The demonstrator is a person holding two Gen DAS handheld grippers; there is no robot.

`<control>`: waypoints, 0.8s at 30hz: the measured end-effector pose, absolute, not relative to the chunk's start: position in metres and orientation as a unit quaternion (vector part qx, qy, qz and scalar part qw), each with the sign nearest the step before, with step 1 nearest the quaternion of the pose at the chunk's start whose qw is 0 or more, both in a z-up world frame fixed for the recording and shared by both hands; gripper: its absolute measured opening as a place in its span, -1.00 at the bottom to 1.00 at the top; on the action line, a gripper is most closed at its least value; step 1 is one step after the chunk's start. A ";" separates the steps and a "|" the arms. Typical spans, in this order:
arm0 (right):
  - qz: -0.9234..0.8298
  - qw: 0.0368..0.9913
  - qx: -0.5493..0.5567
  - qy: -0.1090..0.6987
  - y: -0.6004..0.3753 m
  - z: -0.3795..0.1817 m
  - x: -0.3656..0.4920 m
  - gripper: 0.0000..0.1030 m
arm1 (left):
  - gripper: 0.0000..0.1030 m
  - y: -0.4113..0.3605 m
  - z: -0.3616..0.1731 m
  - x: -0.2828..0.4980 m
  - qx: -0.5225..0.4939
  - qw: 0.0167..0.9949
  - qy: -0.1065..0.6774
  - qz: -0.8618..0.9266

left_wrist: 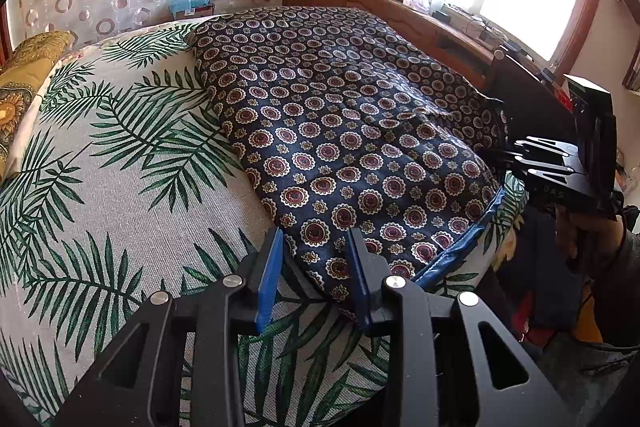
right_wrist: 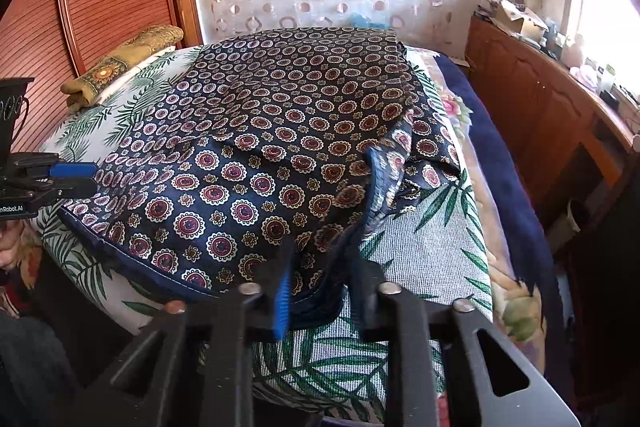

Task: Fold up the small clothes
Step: 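Grasp the navy shirt edge with the right gripper while the left gripper grasps it too, then lift the shirt edge with both grippers and fold it over the shirt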

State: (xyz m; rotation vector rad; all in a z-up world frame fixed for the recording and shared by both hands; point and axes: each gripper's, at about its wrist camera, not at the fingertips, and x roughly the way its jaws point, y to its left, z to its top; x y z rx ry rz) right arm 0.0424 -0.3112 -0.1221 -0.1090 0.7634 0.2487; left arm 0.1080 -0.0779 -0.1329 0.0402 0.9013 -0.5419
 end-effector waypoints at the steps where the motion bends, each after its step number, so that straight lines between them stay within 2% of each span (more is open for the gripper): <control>1: 0.122 0.919 -0.049 0.371 -0.313 -0.122 0.043 -0.80 | -0.35 -0.078 -0.133 0.108 0.019 0.865 0.430 -0.259; 6: 0.130 0.920 -0.023 0.368 -0.318 -0.124 0.042 -0.90 | -0.35 -0.077 -0.133 0.108 0.016 0.864 0.430 -0.261; 7: 0.131 0.921 -0.016 0.366 -0.319 -0.124 0.042 -0.91 | -0.49 -0.077 -0.133 0.108 0.015 0.861 0.433 -0.265; 8: 0.132 0.922 -0.011 0.364 -0.320 -0.123 0.041 -0.91 | -0.79 -0.077 -0.134 0.108 0.013 0.858 0.436 -0.271; 11: 0.141 0.924 0.007 0.354 -0.326 -0.119 0.037 -0.92 | -0.95 -0.077 -0.130 0.105 0.014 0.860 0.429 -0.275; 24: 0.161 0.942 0.033 0.292 -0.340 -0.076 0.022 -0.94 | -0.96 -0.071 -0.054 0.098 -0.022 0.901 0.324 -0.288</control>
